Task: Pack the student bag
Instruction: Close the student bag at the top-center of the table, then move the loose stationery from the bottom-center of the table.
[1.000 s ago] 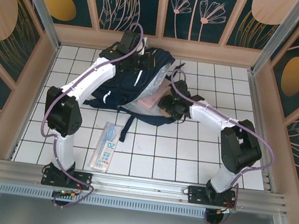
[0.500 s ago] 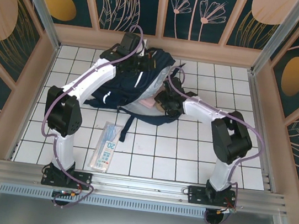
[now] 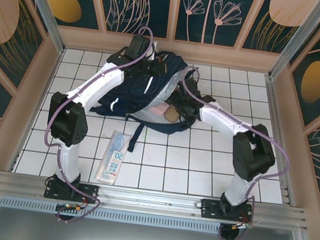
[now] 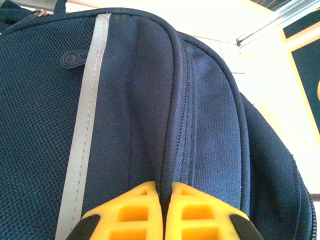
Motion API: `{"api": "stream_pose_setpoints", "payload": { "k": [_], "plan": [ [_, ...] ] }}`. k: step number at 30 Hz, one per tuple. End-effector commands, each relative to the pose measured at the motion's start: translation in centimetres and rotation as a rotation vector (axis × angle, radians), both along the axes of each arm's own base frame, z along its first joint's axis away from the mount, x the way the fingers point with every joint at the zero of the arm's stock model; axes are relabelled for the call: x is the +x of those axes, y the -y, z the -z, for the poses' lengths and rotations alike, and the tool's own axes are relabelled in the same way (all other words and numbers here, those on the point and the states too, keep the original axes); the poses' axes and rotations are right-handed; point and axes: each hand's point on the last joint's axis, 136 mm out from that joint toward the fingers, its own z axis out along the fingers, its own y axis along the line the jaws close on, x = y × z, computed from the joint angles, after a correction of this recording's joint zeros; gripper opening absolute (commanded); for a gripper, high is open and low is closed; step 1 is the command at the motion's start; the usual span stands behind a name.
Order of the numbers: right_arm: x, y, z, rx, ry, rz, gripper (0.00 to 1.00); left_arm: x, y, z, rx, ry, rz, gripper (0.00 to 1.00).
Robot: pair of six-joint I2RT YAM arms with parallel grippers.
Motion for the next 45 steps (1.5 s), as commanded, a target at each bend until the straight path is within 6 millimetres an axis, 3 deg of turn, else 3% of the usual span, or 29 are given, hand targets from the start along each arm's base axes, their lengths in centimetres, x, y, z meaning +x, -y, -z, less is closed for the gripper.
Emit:
{"api": "stream_pose_setpoints", "payload": {
  "k": [1,4,8,14,16,17,19,23,25,29,34,36,39,45],
  "plan": [
    [-2.1,-0.6,-1.9,-0.036,0.093,-0.114,0.77,1.4,0.6,-2.1,-0.059,0.072,0.007,0.01],
    [-4.6,-1.9,-1.7,-0.046,0.136,-0.214,0.68,1.5,0.6,-1.5,-0.049,0.062,0.006,0.00],
    [-8.0,-4.0,-0.4,-0.037,0.173,-0.325,0.44,1.7,0.5,-1.3,-0.034,0.062,0.000,0.00],
    [-12.6,-10.3,0.9,0.011,0.235,-0.549,0.18,1.9,0.3,-0.6,-0.004,0.049,-0.002,0.00],
    [-13.6,-12.2,1.8,-0.001,0.227,-0.602,0.16,1.8,0.2,-0.5,0.005,0.044,0.001,0.00],
    [-14.1,-13.2,2.3,-0.006,0.221,-0.624,0.16,1.7,0.2,-0.5,0.010,0.042,0.003,0.06],
    [-14.6,-14.7,3.1,-0.014,0.212,-0.654,0.15,1.5,-0.2,-0.6,0.028,0.045,-0.002,0.30],
    [-16.1,-17.5,4.7,0.003,0.183,-0.720,0.15,0.6,-1.7,-1.2,0.090,0.057,-0.031,0.45],
    [-16.6,-18.7,5.4,0.003,0.176,-0.749,0.15,0.0,-2.8,-1.6,0.123,0.066,-0.051,0.58],
    [-17.4,-20.8,6.4,-0.001,0.165,-0.803,0.14,-1.5,-5.9,-2.0,0.186,0.071,-0.134,0.66],
    [-17.4,-23.4,8.3,-0.018,0.133,-0.856,0.14,-3.4,-11.1,-1.9,0.200,0.047,-0.265,0.67],
    [-17.0,-23.7,9.5,-0.060,0.114,-0.849,0.13,-4.4,-12.5,-1.6,0.196,0.037,-0.296,0.67],
    [-15.9,-22.3,11.4,-0.146,0.072,-0.798,0.12,-5.9,-13.5,-1.5,0.194,0.034,-0.322,0.68],
    [-13.8,-15.8,13.4,-0.228,0.024,-0.651,0.11,-9.1,-14.5,0.1,0.167,-0.009,-0.346,0.68]
  ]
}}
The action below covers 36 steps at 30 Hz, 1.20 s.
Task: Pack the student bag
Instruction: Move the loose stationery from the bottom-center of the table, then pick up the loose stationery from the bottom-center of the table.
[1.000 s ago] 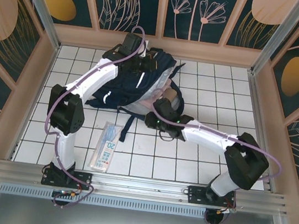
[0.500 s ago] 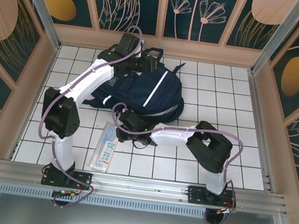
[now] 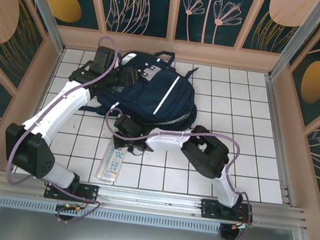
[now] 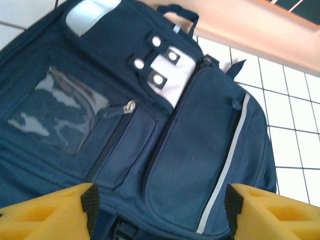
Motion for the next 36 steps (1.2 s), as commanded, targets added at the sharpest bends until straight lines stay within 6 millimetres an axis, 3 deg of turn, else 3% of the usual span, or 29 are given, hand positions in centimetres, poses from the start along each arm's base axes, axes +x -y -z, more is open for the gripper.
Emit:
{"api": "stream_pose_setpoints", "payload": {
  "k": [1,6,10,15,18,25,29,36],
  "plan": [
    [1.9,7.4,3.9,-0.176,-0.039,0.137,0.11,-1.9,-0.6,1.0,-0.034,-0.024,-0.037,0.68],
    [3.6,8.7,3.4,-0.190,-0.020,0.154,0.11,-5.7,-1.5,5.2,-0.072,-0.109,-0.060,0.65],
    [4.0,8.0,1.5,-0.139,-0.020,0.138,0.14,-9.1,-2.3,9.6,-0.075,-0.211,-0.077,0.62],
    [4.1,7.9,-1.0,-0.073,-0.025,0.126,0.24,-13.3,-2.7,14.1,-0.146,-0.318,-0.102,0.56],
    [3.6,8.2,-1.8,-0.040,-0.055,0.122,0.33,-14.8,-2.6,16.1,-0.174,-0.339,-0.084,0.53],
    [1.6,10.1,-2.6,0.011,-0.121,0.185,0.50,-14.6,-1.9,19.1,-0.135,-0.375,-0.016,0.48],
    [0.7,11.1,-1.9,0.044,-0.183,0.235,0.52,-13.9,-1.4,20.1,-0.127,-0.381,0.014,0.47],
    [0.2,10.3,-0.4,0.112,-0.268,0.271,0.52,-14.1,-0.6,21.7,-0.151,-0.414,0.052,0.41]
  ]
}}
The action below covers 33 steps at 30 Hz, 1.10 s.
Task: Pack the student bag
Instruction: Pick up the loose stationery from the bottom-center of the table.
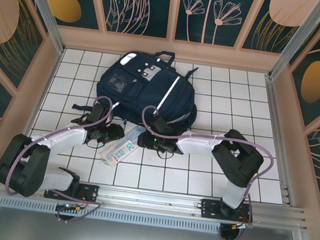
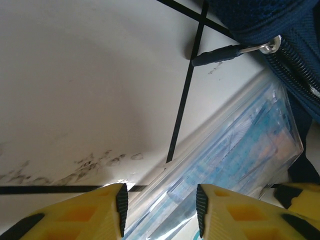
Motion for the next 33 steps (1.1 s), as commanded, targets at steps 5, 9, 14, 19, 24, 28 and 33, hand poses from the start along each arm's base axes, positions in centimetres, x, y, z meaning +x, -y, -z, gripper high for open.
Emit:
{"api": "stream_pose_setpoints", "payload": {
  "k": [5,9,14,19,24,28,33],
  "plan": [
    [0.2,-1.1,0.9,0.112,-0.088,0.071,0.52,-2.4,0.8,2.1,-0.088,-0.057,0.005,0.37],
    [0.3,-2.3,0.6,0.171,-0.113,0.058,0.51,-3.4,1.0,1.9,-0.141,-0.064,-0.025,0.35],
    [0.4,-3.9,-0.5,0.282,-0.150,0.042,0.51,-3.9,1.8,1.0,-0.226,-0.050,-0.042,0.34],
    [0.3,-5.1,-1.5,0.370,-0.175,0.022,0.48,-4.5,2.1,1.3,-0.238,-0.063,-0.032,0.34],
    [0.0,-5.5,-2.8,0.428,-0.163,0.000,0.42,-4.6,2.1,1.3,-0.236,-0.061,-0.031,0.34],
    [-0.1,-5.3,-2.4,0.408,-0.171,-0.002,0.25,-4.2,2.1,0.9,-0.228,-0.048,-0.033,0.35],
    [0.4,-4.8,-3.3,0.370,-0.122,-0.002,0.03,-3.0,1.5,-0.7,-0.181,-0.008,-0.048,0.36]
  ]
}}
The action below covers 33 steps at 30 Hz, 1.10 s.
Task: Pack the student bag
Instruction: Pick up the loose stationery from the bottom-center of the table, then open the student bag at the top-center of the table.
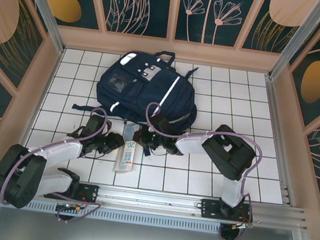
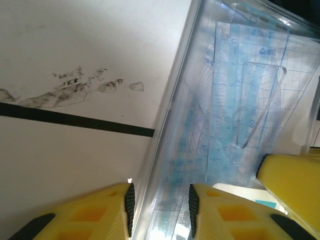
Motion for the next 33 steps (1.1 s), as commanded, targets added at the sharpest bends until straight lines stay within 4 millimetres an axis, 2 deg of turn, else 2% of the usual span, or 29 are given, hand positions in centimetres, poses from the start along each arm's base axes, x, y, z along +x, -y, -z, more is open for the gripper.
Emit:
{"api": "stream_pose_setpoints", "payload": {
  "k": [1,5,8,11,14,17,20,25,29,32,33],
  "plan": [
    [0.2,0.0,-2.0,0.001,0.055,-0.020,0.00,1.0,0.2,-2.2,0.020,0.038,0.003,0.37],
    [0.3,0.0,-4.4,0.001,0.140,-0.063,0.00,2.9,-0.2,-5.1,0.064,0.104,-0.015,0.39],
    [0.4,0.7,-6.0,-0.016,0.200,-0.072,0.00,4.7,-0.3,-8.2,0.093,0.178,-0.022,0.40],
    [0.6,1.8,-8.0,-0.026,0.260,-0.063,0.00,6.4,0.4,-10.9,0.090,0.245,0.001,0.42],
    [1.3,3.8,-9.5,-0.053,0.308,-0.014,0.00,8.2,1.5,-12.9,0.076,0.291,0.036,0.42],
    [2.4,6.7,-10.6,-0.075,0.334,0.059,0.00,10.0,2.6,-14.0,0.070,0.321,0.066,0.42],
    [3.6,10.5,-11.2,-0.105,0.353,0.155,0.00,11.6,4.0,-14.8,0.072,0.350,0.096,0.41],
    [5.4,18.1,-11.9,-0.152,0.364,0.346,0.00,14.2,7.4,-15.7,0.118,0.394,0.165,0.41],
    [6.4,23.7,-12.0,-0.198,0.354,0.490,0.00,15.9,10.3,-15.4,0.164,0.408,0.226,0.41],
    [6.7,26.6,-12.1,-0.196,0.347,0.560,0.00,17.2,12.3,-15.0,0.227,0.422,0.275,0.41],
    [6.7,27.3,-12.1,-0.189,0.346,0.576,0.00,17.7,12.9,-14.2,0.255,0.417,0.293,0.41]
  ]
}}
